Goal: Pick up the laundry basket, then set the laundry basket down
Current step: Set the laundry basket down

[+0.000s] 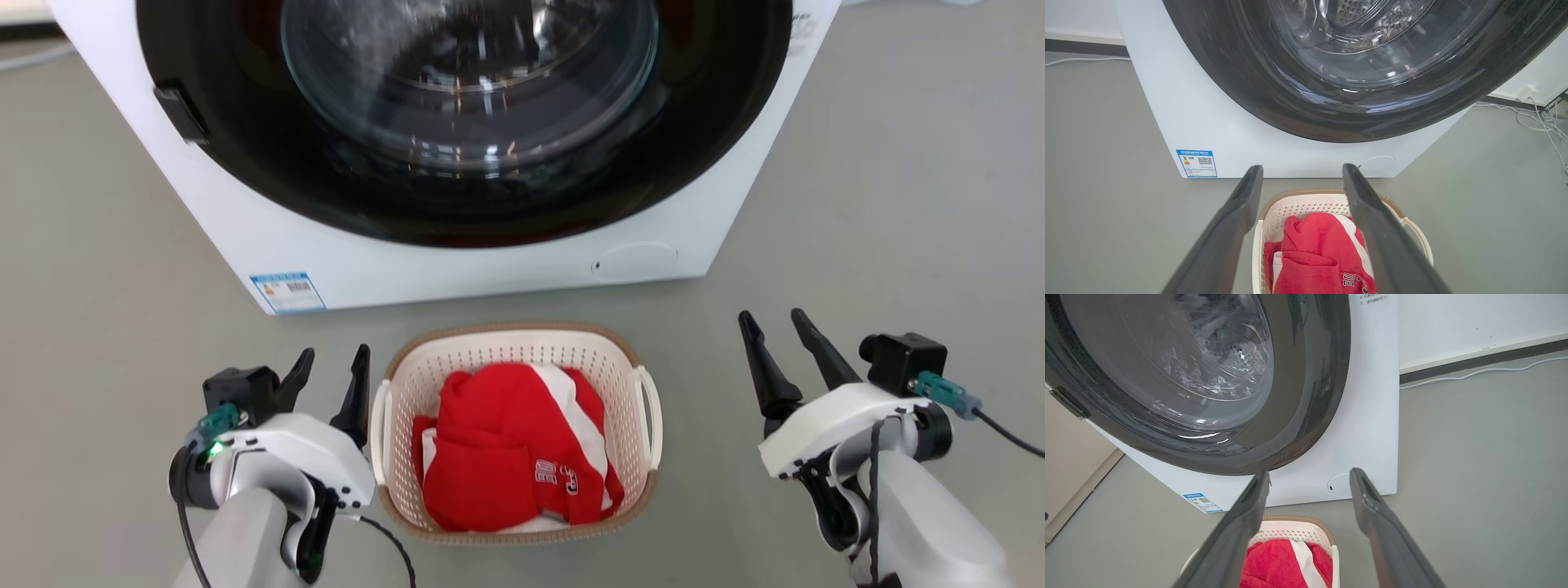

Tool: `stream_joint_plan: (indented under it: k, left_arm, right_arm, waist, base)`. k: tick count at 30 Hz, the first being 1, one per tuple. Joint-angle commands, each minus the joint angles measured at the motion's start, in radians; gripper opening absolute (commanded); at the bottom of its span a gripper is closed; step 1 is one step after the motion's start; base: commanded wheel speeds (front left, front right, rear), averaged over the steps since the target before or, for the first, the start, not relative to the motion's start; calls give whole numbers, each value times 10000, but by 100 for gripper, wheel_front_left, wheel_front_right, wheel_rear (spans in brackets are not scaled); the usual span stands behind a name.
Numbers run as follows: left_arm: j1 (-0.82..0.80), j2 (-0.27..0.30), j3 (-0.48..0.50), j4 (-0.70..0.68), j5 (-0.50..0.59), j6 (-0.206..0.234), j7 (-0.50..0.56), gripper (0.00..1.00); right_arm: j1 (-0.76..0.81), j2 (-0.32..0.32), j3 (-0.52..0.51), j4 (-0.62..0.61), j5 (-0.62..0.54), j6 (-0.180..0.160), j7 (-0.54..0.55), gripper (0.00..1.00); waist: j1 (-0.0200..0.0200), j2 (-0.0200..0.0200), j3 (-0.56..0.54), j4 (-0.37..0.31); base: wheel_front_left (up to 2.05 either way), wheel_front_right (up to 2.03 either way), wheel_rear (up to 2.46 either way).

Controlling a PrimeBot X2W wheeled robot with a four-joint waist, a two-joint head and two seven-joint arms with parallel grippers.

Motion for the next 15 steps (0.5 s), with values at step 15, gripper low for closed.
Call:
stream_joint_plan:
  k: [15]
  left_arm:
    - [1555, -323, 1405, -2890, 1292, -178, -63, 100]
  right_arm:
    - [1874, 93, -1913, -2474, -2186, 71, -66, 100]
  waist:
    - [0, -1, -1230, 268]
  base:
    - [0, 0, 0]
